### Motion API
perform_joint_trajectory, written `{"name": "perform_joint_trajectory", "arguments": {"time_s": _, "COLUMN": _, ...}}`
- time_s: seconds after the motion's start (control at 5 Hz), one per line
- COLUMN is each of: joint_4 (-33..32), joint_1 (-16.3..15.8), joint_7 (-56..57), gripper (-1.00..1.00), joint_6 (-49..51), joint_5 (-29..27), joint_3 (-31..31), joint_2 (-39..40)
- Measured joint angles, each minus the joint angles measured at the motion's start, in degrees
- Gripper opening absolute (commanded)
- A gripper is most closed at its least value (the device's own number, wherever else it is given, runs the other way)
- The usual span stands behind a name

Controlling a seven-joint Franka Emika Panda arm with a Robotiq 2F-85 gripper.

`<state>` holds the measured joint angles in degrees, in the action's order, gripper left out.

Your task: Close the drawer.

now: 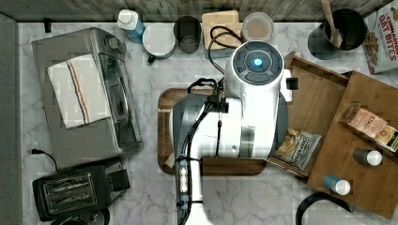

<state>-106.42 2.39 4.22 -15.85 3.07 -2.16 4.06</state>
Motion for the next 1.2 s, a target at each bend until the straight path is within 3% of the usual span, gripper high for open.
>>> {"name": "perform_joint_trajectory", "arguments": {"time_s": 0.6, "joint_4": -1.9, "joint_1": 0.1, "joint_7": 0.1, "gripper": -1.0, "joint_6": -4.1, "joint_5": 2.1, "joint_3": -0.1, "joint_2": 0.7}}
{"name": "perform_joint_trajectory", "arguments": {"time_s": 1.2, "joint_4": -0.6, "joint_1": 0.2, "joint_7": 2.9, "gripper": -1.0, "joint_6": -6.5, "joint_5": 3.6, "joint_3": -0.3, "joint_2": 9.4}}
